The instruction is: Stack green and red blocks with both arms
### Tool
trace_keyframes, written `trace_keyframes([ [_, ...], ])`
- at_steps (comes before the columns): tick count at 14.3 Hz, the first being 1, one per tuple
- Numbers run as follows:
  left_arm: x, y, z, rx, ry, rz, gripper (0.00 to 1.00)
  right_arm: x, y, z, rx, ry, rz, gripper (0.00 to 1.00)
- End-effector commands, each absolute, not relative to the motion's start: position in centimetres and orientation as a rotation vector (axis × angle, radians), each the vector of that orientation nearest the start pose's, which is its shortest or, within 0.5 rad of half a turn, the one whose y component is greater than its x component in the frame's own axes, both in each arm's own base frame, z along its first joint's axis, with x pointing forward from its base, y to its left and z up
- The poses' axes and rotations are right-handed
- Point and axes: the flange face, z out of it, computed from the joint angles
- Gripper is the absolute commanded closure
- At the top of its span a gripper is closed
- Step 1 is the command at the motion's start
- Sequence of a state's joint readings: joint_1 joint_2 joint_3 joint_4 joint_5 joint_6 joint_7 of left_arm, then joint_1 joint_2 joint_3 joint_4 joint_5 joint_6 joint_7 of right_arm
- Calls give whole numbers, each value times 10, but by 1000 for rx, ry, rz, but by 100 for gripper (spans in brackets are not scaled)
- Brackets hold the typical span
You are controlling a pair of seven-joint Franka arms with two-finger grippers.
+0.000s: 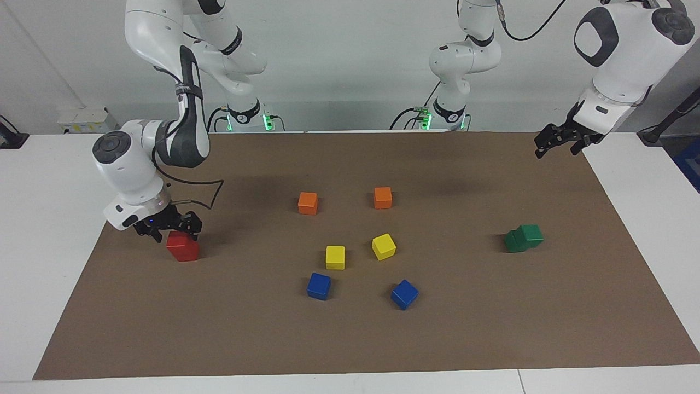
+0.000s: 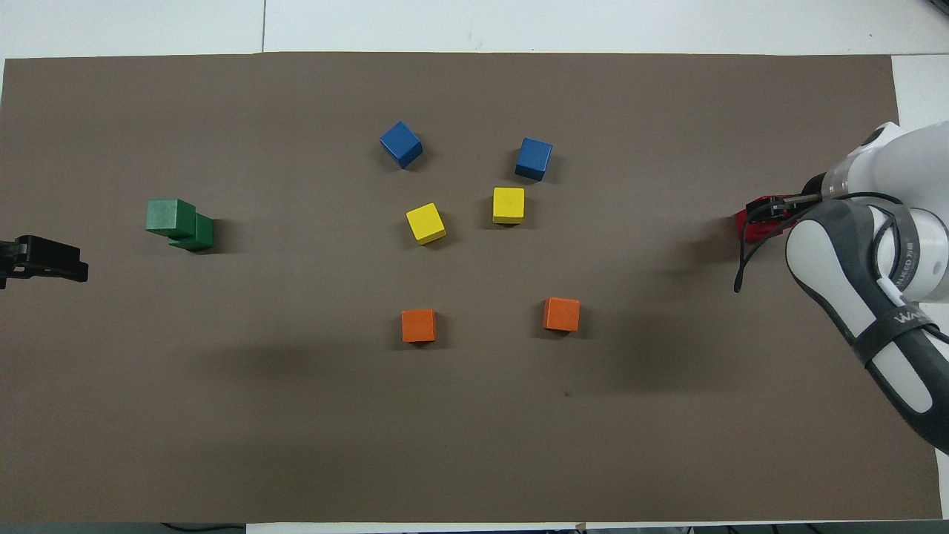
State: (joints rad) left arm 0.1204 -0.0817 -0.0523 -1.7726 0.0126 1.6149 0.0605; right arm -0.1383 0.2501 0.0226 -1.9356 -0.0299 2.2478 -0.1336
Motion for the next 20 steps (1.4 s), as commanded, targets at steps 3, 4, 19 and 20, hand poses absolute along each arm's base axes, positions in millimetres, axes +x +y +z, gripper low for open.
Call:
trace_keyframes([
  [3,535,36,574,-3145,-22,132,0,617,-61,400,-3159,-65,-143,0],
  [4,538,29,582,-3145,-3,128,0,618,-55,425,-3159,-76,-174,0],
  [19,551,-13,578,-3137,120,207,0,527,-40,658,-3149,0,-1,0],
  [20,551,-13,578,-3137,120,210,0,529,-48,654,-3147,46,6,0],
])
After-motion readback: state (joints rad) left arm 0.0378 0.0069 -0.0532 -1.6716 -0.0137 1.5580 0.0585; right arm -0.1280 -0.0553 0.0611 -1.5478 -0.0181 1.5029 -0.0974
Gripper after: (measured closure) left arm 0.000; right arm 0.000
